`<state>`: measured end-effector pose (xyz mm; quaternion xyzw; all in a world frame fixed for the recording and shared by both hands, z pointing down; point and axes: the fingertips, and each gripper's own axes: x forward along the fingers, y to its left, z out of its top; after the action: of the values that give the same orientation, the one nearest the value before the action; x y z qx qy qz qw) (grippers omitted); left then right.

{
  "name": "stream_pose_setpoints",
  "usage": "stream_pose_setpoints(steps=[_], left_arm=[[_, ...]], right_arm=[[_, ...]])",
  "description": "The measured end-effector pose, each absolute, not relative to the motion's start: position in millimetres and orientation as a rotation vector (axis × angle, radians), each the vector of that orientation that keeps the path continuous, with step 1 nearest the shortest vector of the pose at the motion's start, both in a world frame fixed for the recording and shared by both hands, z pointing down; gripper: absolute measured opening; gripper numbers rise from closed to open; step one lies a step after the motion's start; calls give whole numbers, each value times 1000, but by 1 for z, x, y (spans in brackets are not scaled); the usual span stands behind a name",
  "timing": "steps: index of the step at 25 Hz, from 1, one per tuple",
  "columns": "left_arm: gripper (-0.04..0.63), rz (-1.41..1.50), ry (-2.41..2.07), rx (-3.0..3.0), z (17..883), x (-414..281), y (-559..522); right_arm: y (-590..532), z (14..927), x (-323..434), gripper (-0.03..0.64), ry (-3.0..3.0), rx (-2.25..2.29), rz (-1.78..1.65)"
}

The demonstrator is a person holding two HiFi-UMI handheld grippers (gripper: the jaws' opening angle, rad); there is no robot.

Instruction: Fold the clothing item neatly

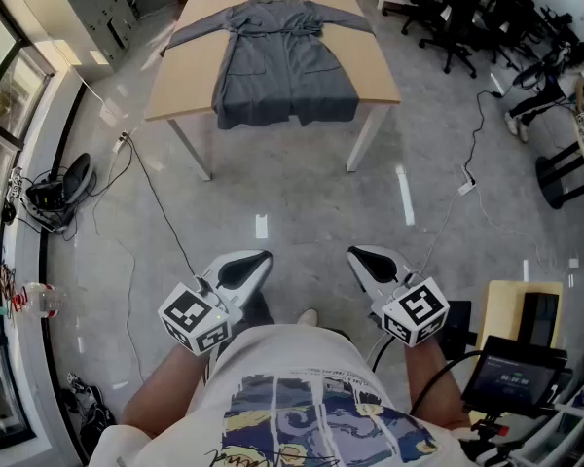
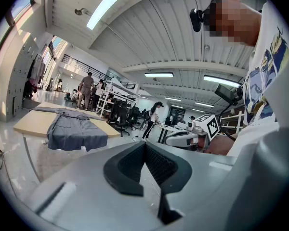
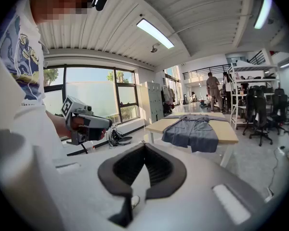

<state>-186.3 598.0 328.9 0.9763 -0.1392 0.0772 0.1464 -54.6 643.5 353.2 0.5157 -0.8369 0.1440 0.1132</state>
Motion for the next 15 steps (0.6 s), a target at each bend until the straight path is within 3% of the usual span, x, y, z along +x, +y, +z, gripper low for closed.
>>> stream_pose_setpoints(steps=[15], left_arm=[[3,241,-430,2808,319,-200,577]], right_arm=[[625,349,-65,2,-2456,1509,455]])
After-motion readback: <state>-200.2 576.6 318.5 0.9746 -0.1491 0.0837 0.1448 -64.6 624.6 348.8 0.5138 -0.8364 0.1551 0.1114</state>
